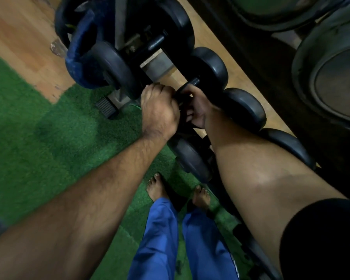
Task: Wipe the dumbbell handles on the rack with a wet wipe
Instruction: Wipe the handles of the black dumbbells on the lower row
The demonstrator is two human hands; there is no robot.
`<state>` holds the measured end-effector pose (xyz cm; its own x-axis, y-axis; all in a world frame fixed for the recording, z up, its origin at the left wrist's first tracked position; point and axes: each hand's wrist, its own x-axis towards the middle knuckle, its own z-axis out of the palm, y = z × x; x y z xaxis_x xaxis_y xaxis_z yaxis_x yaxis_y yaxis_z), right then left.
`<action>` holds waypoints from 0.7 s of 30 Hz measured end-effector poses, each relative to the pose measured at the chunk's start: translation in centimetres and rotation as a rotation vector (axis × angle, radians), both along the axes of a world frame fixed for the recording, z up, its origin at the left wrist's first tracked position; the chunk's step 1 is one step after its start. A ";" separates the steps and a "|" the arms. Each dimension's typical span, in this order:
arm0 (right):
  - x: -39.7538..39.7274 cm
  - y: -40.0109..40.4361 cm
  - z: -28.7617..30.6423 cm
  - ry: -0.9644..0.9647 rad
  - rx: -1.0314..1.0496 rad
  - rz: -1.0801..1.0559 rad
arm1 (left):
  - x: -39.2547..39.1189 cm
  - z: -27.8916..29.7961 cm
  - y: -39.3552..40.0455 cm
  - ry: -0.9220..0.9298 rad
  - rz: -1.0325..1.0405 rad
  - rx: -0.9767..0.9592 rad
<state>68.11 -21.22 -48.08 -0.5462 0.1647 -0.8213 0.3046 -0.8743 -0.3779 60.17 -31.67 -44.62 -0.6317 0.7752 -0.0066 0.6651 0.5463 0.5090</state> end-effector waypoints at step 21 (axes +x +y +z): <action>-1.5 -1.3 6.9 -0.433 0.506 -0.261 | -2.9 5.6 -1.1 -0.142 -0.074 -0.032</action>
